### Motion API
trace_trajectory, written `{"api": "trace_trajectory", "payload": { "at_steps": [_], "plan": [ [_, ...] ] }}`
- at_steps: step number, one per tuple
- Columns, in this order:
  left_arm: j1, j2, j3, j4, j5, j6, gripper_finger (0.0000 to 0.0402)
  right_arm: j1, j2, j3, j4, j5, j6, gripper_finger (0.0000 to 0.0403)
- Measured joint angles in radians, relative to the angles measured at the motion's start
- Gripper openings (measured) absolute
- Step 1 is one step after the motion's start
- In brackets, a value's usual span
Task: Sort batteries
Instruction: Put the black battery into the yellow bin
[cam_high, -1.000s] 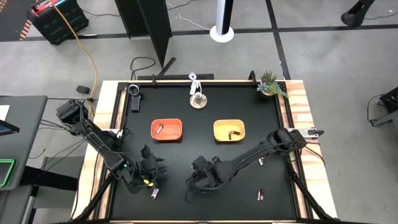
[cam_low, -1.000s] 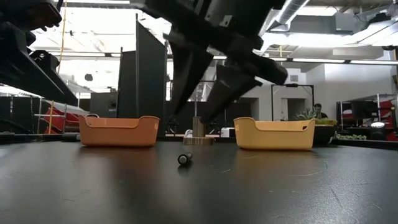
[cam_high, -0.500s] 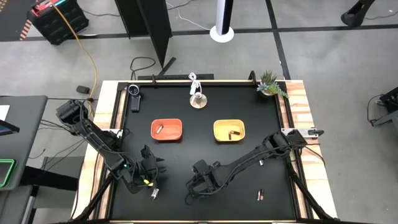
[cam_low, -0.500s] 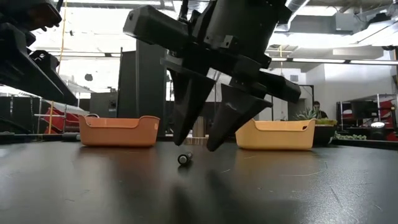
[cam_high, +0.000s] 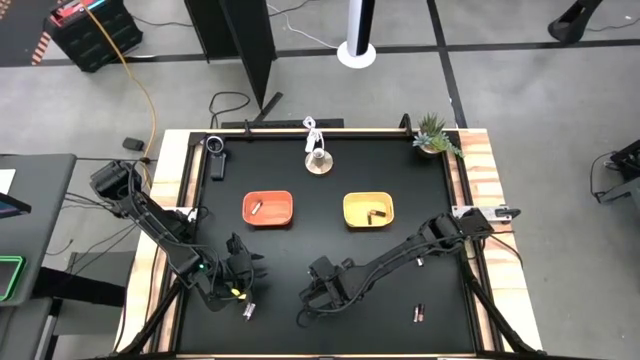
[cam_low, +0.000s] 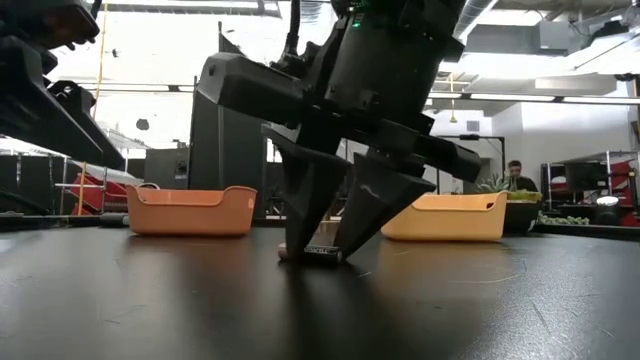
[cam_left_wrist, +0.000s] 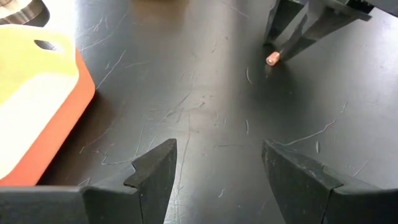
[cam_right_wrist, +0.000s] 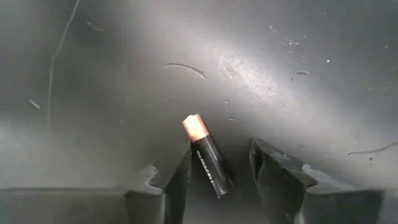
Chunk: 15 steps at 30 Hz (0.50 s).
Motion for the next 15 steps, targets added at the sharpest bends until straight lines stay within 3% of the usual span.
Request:
{"api": "trace_trajectory", "payload": {
  "at_steps": [10,15],
  "plan": [
    [0.0,0.0,0.0,-0.002,0.0,0.008,0.0231,-0.009,0.0,-0.001,-0.006,-0.06,-0.149,0.0053],
    [0.0,0.0,0.0,-0.002,0.0,0.01,0.0231,-0.011,0.006,0.0,0.003,-0.067,-0.166,0.0009]
  ]
}}
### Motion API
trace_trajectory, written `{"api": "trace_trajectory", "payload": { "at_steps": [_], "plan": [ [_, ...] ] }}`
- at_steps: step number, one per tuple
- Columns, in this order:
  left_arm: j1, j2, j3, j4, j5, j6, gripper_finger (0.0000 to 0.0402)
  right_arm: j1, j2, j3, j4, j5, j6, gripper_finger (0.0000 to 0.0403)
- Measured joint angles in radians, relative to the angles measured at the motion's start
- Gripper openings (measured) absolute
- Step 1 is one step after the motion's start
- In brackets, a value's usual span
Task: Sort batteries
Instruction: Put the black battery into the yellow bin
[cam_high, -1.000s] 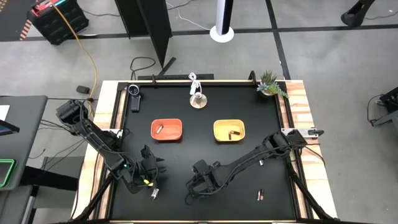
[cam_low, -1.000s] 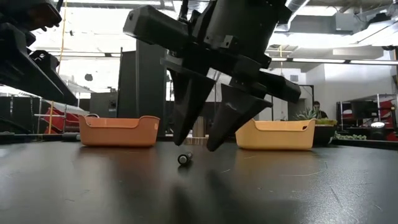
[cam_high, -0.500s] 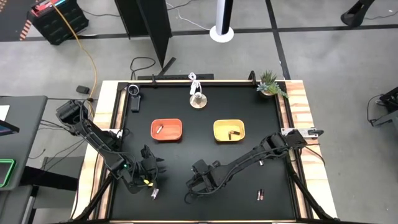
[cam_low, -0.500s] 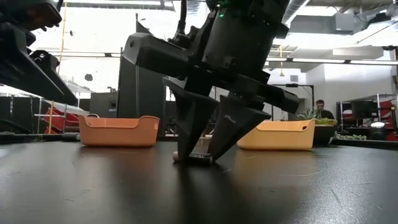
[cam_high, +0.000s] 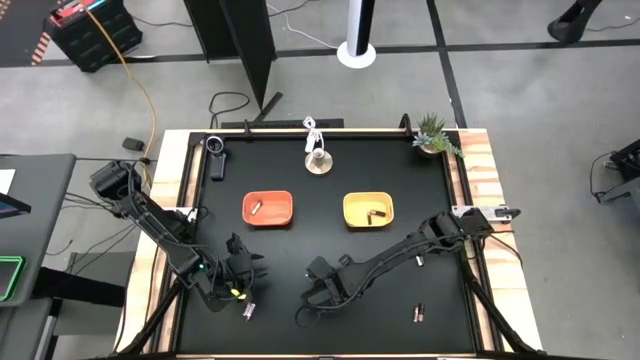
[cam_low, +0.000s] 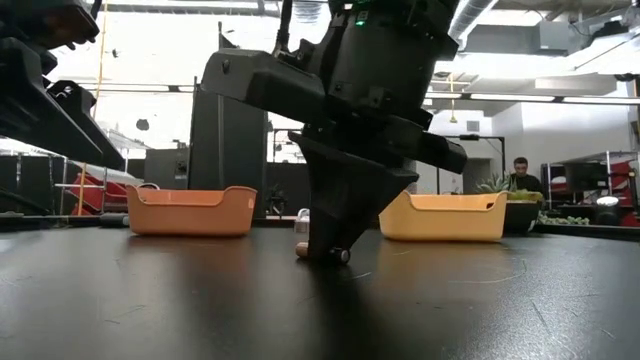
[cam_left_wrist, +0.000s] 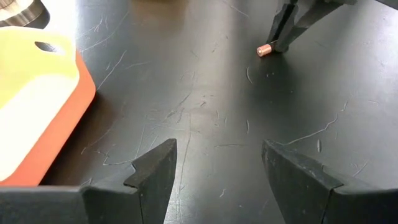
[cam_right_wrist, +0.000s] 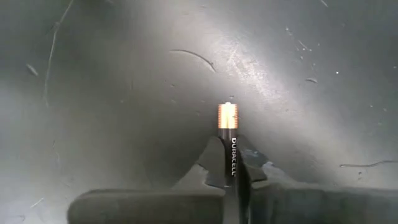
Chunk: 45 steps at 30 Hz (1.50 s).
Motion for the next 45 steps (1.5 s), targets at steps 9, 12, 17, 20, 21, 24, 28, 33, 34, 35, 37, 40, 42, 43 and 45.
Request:
{"api": "trace_trajectory", "payload": {
  "at_steps": [9,12,17,20,21,24,28,33,34,35,37,40,42,43,45],
  "plan": [
    [0.0,0.0,0.0,0.001,0.0,-0.008,0.0231,-0.003,-0.003,0.0,-0.001,0.015,-0.014,0.0004],
    [0.0,0.0,0.0,0.005,0.0,-0.009,0.0231,-0.003,-0.016,-0.003,-0.001,0.021,-0.014,0.0004],
    [0.0,0.0,0.0,0.013,0.0,-0.008,0.0231,-0.004,-0.04,-0.007,-0.007,0.044,-0.044,0.0003],
    [0.0,0.0,0.0,0.014,0.0,-0.006,0.0231,-0.006,-0.064,-0.007,-0.004,0.059,-0.084,0.0003],
    [0.0,0.0,0.0,0.014,0.0,-0.006,0.0231,-0.006,-0.073,-0.007,-0.005,0.074,-0.096,0.0003],
    [0.0,0.0,0.0,0.014,0.0,-0.006,0.0231,-0.008,-0.098,-0.006,-0.01,0.122,-0.132,0.0003],
    [0.0,0.0,0.0,0.014,0.0,-0.006,0.0231,-0.018,-0.13,-0.006,-0.047,0.145,-0.165,0.0003],
    [0.0,0.0,0.0,0.014,0.0,-0.006,0.0231,-0.034,-0.18,-0.004,-0.252,0.204,-0.138,0.0003],
    [0.0,0.0,0.0,0.014,0.0,-0.006,0.0231,-0.038,-0.193,-0.004,-0.298,0.213,-0.125,0.0003],
    [0.0,0.0,0.0,0.014,0.0,-0.006,0.0231,-0.044,-0.206,-0.004,-0.336,0.219,-0.116,0.0003],
    [0.0,0.0,0.0,0.014,0.0,-0.006,0.0231,-0.055,-0.232,-0.004,-0.4,0.231,-0.114,0.0003],
    [0.0,0.0,0.0,0.013,0.0,-0.006,0.0231,-0.081,-0.258,-0.003,-0.489,0.248,-0.113,0.0003],
    [0.0,0.0,0.0,0.012,0.0,-0.006,0.0231,-0.106,-0.27,-0.006,-0.547,0.255,-0.112,0.0003],
    [0.0,0.0,0.0,0.012,0.0,-0.006,0.0231,-0.12,-0.28,-0.016,-0.559,0.259,-0.114,0.0003],
    [0.0,0.0,0.0,0.011,0.0,-0.006,0.0231,-0.15,-0.311,-0.06,-0.536,0.262,-0.137,0.0003]
  ]
}}
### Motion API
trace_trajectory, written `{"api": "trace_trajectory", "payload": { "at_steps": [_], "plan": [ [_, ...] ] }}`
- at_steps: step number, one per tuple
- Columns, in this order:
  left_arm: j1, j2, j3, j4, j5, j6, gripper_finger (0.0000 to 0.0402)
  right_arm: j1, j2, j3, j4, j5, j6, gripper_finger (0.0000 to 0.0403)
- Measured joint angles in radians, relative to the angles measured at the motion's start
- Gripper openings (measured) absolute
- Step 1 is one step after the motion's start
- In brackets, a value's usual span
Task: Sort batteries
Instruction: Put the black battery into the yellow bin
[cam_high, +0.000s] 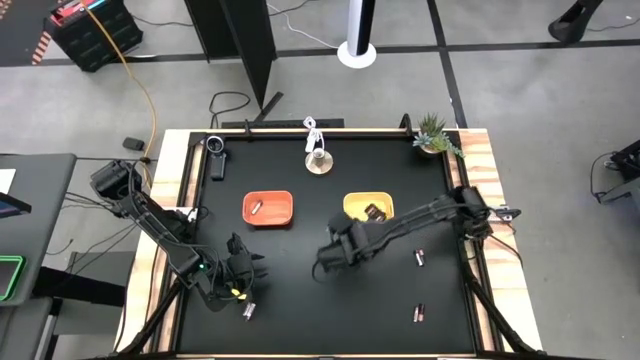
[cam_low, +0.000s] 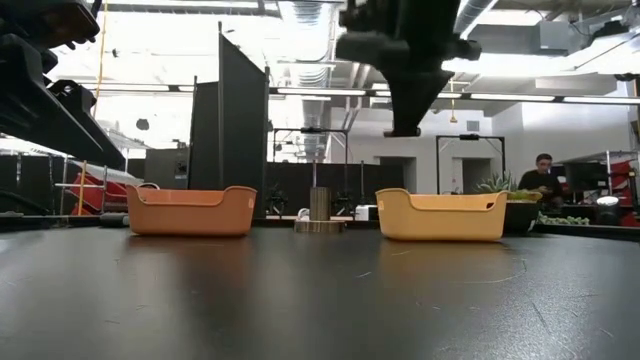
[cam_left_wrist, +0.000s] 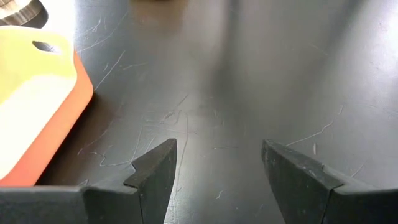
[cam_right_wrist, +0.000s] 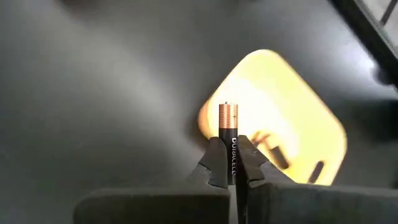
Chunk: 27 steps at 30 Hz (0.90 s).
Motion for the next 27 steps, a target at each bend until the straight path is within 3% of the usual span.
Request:
{"api": "trace_trajectory", "payload": {
  "at_steps": [5,13,20,23,27],
  "plan": [
    [0.0,0.0,0.0,-0.001,0.0,0.003,0.0231,-0.067,-0.112,-0.204,0.189,-0.014,-0.057,0.0002],
    [0.0,0.0,-0.02,0.002,0.0,-0.008,0.0231,-0.138,-0.326,-0.573,0.447,-0.068,-0.017,0.0001],
    [0.0,0.0,-0.044,0.038,0.0,-0.022,0.0231,-0.172,-0.391,-0.696,0.529,-0.086,0.009,0.0003],
    [0.0,0.0,-0.045,0.034,0.0,-0.025,0.0231,-0.184,-0.382,-0.696,0.521,-0.087,0.019,0.0029],
    [0.0,0.0,-0.045,0.034,0.0,-0.027,0.0231,-0.19,-0.366,-0.696,0.531,-0.082,0.019,0.0103]
  ]
}}
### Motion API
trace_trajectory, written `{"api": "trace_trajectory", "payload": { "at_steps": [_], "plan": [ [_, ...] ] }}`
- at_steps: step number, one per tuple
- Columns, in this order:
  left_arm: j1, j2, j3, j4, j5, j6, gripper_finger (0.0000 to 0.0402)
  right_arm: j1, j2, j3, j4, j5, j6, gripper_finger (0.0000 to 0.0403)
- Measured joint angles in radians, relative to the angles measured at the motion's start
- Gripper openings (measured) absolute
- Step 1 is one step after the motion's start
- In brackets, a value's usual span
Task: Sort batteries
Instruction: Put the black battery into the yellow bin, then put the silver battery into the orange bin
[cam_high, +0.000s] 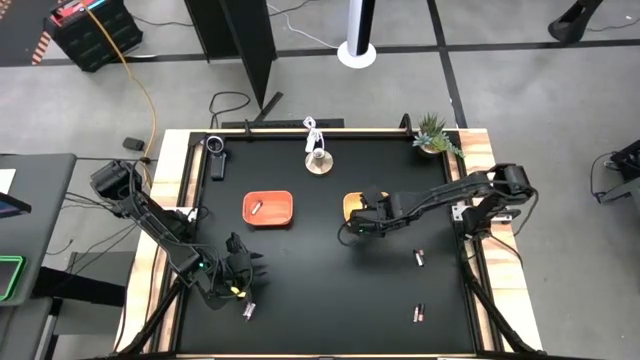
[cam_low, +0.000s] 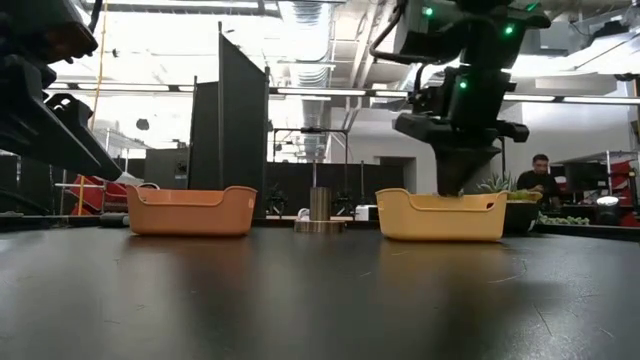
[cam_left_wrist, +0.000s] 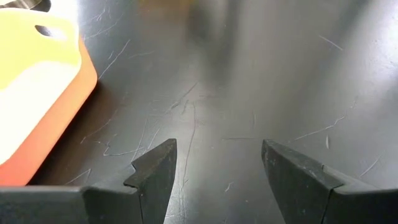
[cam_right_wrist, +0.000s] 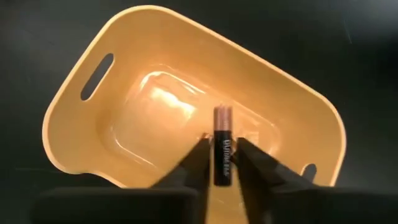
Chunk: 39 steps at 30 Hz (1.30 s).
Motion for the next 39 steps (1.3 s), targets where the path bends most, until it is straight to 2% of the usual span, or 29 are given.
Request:
{"api": "trace_trajectory", "payload": {
  "at_steps": [5,9,16,20,23,26,30,34,39],
  "plan": [
    [0.0,0.0,0.0,0.0,0.0,0.0,0.0231,0.007,-0.002,0.0,-0.003,0.044,-0.022,0.02],
    [0.0,0.0,0.0,-0.001,0.0,-0.003,0.0231,0.037,-0.04,0.0,-0.027,0.092,-0.024,0.024],
    [0.0,0.0,-0.001,-0.003,0.0,-0.008,0.0231,0.214,-0.17,0.0,-0.179,0.242,0.128,0.0248],
    [0.0,0.0,-0.001,-0.002,0.0,-0.005,0.0231,0.359,-0.211,0.0,-0.273,0.274,0.273,0.0248],
    [0.0,0.0,-0.001,-0.002,0.011,-0.009,0.0231,0.455,-0.207,0.0,-0.325,0.275,0.393,0.0248],
    [0.0,0.0,-0.001,-0.002,0.066,0.008,0.0231,0.53,-0.177,0.0,-0.333,0.275,0.479,0.0248],
    [0.0,0.0,-0.001,-0.002,0.145,0.036,0.0231,0.617,-0.124,0.0,-0.326,0.228,0.531,0.0249],
    [0.0,0.0,-0.001,-0.001,0.155,0.049,0.0231,0.697,-0.068,0.0,-0.292,0.171,0.551,0.0249],
    [0.0,0.0,0.002,-0.002,0.305,0.153,0.0231,0.729,-0.009,0.001,-0.239,0.169,0.611,0.0249]
  ]
}}
